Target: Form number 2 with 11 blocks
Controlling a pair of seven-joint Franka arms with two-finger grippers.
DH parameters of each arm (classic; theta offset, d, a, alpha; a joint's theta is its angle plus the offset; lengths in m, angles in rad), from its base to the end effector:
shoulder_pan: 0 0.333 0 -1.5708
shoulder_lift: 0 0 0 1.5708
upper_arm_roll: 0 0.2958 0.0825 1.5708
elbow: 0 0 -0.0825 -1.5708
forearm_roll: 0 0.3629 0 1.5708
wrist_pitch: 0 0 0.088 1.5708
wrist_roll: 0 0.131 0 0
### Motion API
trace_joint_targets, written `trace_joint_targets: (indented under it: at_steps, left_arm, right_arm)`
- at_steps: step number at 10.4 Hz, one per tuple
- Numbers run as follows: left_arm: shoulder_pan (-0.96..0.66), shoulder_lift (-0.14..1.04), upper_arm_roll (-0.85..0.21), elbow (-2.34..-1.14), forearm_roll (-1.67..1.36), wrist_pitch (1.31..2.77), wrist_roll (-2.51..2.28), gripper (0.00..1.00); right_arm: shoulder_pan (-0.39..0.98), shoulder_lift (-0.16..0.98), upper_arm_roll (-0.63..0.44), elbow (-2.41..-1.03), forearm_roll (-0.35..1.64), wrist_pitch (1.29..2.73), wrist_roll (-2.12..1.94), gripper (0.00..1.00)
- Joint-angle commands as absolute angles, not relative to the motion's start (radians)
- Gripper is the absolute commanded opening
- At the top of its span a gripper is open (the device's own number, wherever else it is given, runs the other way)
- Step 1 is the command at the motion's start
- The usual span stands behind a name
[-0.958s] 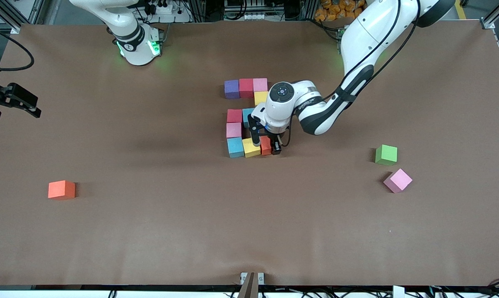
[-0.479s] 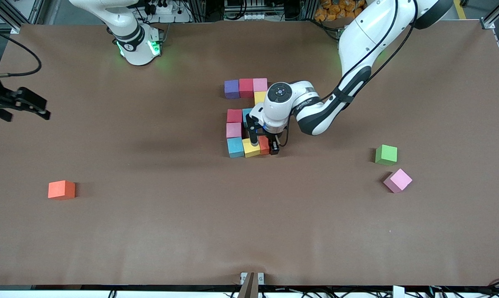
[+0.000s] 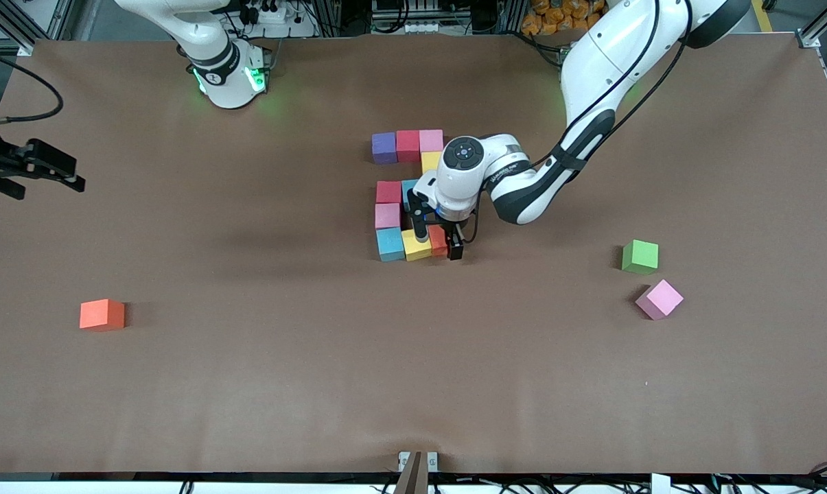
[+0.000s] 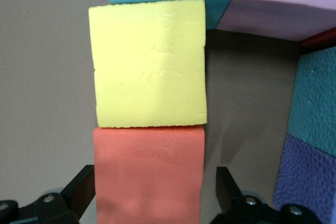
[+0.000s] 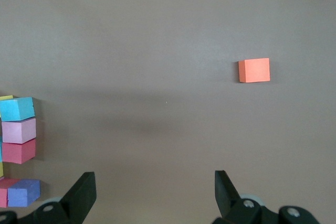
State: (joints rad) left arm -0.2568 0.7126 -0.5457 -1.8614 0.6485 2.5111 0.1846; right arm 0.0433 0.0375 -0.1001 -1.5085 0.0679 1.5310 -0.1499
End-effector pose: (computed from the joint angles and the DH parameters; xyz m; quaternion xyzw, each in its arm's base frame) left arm 0.4399 -0.4361 0.1617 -0.7699 0.6358 -0.0547 0.0102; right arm 0.5399 -0.0206 0.5850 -0.9983 -0.0476 0.0041 0.0326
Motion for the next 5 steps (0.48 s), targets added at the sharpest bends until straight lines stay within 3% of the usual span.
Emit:
trace_joint_targets:
  at_steps: [1,5]
  left_arm:
    - [-0.262,0.695,-0.546,-1.859,0.681,2.516,0.152,1.0]
    - [-0.239,0.661,-0.589,-1.876,0.68,2.513,0.17,1.0]
  right_arm:
    - [0.055,0.043,-0.094,-1.499,0.087,1.519,-0.155,1.0]
    - [0.052,0.044,-0.095,-1.5,0.084,1.555,-0.16,1.0]
